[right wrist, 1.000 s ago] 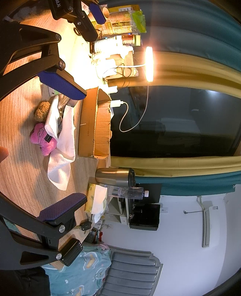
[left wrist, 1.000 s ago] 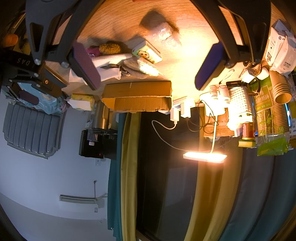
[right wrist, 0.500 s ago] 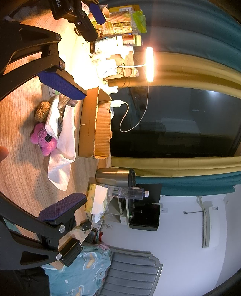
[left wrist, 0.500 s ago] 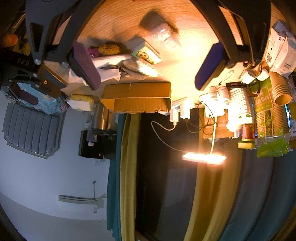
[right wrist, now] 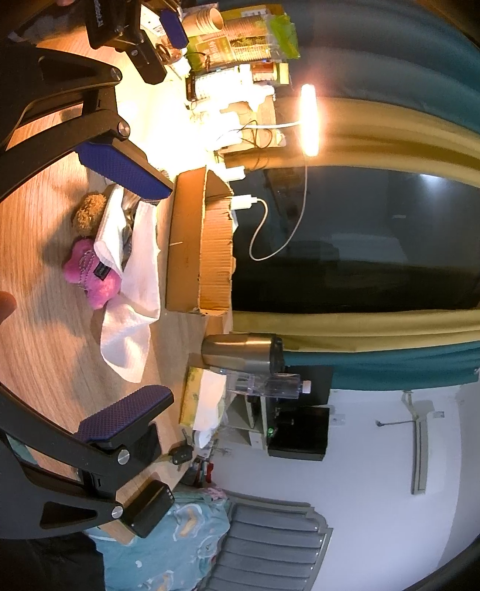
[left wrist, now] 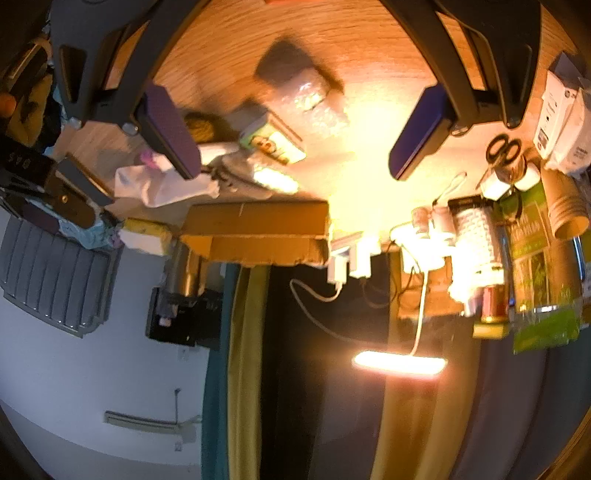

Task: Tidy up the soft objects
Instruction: 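Close the left gripper on the bubble-wrap bundle while the right gripper grasps the white towel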

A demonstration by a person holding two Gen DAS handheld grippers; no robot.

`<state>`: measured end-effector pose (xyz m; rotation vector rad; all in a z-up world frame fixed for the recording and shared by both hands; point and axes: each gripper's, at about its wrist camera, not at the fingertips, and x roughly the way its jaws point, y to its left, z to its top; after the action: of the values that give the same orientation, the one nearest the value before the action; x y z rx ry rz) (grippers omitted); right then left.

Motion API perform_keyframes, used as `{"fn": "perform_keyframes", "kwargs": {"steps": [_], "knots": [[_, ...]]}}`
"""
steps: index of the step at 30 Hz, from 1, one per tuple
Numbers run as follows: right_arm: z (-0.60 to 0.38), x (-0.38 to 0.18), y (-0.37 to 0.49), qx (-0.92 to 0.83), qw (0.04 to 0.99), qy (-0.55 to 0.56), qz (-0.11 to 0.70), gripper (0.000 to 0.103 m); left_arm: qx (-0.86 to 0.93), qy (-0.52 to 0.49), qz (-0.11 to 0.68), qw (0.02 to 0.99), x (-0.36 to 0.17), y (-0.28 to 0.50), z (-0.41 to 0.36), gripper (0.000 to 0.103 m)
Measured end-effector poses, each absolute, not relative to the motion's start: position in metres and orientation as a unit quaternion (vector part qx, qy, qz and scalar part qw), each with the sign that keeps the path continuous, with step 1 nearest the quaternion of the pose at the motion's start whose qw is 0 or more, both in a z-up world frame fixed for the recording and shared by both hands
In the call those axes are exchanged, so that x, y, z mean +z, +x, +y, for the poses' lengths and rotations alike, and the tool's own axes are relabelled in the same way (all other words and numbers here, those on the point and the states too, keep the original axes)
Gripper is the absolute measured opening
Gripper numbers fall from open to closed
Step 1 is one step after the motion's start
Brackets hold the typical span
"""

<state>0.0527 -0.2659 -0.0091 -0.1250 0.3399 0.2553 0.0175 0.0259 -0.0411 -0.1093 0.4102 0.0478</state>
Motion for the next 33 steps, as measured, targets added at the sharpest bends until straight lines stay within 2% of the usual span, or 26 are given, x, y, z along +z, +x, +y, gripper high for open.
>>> {"fn": "perform_keyframes", "kwargs": {"steps": [22, 26, 28, 31, 33], "knots": [[-0.290, -0.063, 0.147, 0.100, 0.958, -0.032, 0.267, 0.102, 0.030, -0.084, 0.345, 0.934, -0.108, 0.086, 0.045, 0.101], [-0.291, -0.072, 0.165, 0.103, 0.951, -0.021, 0.290, 0.102, 0.029, -0.077, 0.368, 0.926, -0.114, 0.092, 0.044, 0.084], [-0.292, -0.077, 0.173, 0.102, 0.947, -0.017, 0.305, 0.102, 0.027, -0.080, 0.383, 0.920, -0.118, 0.096, 0.046, 0.081], [-0.291, -0.082, 0.181, 0.113, 0.939, -0.013, 0.325, 0.102, 0.026, -0.082, 0.391, 0.917, -0.121, 0.098, 0.045, 0.063], [-0.289, -0.086, 0.187, 0.122, 0.932, -0.014, 0.341, 0.102, 0.020, -0.085, 0.401, 0.912, -0.125, 0.101, 0.045, 0.062]]}}
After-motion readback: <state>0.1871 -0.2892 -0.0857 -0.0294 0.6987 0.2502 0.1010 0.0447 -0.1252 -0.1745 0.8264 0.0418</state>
